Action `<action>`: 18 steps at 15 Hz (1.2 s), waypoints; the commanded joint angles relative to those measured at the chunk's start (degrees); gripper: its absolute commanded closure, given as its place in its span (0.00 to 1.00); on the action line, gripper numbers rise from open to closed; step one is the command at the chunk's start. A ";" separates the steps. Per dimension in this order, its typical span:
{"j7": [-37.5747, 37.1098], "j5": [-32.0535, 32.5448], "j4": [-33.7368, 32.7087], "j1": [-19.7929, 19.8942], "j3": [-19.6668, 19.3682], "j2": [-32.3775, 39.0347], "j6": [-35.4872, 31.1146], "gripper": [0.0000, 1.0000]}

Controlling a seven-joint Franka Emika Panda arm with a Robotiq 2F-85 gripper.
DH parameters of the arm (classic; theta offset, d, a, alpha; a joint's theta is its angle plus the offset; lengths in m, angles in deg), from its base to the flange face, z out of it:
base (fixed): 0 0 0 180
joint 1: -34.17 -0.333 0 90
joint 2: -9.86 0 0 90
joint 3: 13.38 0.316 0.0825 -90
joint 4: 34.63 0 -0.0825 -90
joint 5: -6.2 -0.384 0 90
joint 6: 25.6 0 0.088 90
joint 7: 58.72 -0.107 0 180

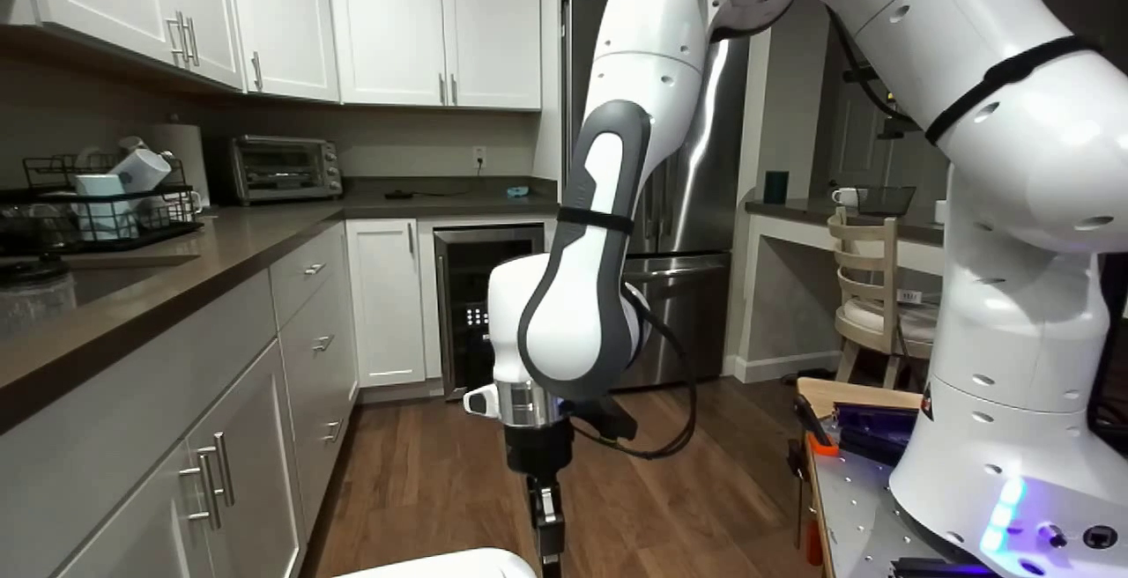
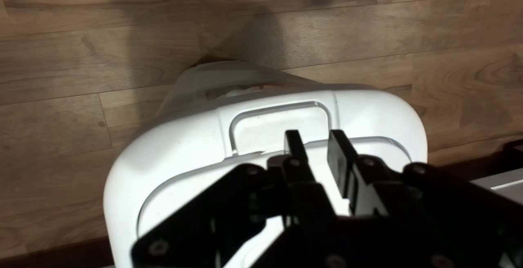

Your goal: Open the white bin

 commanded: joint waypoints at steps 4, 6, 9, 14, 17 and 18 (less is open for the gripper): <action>-0.73 6.34 -8.30 1.80 0.80 11.62 -1.47 0.84; -0.65 7.70 -11.31 2.06 0.77 15.00 -1.19 0.81; -0.73 9.06 -15.29 2.22 0.58 19.20 -0.22 0.81; -1.28 9.65 -16.98 1.88 0.22 15.88 7.96 0.81; -1.68 8.97 -17.92 1.39 0.32 11.65 14.73 0.90; -1.82 8.73 -18.26 1.10 0.18 10.33 16.84 0.88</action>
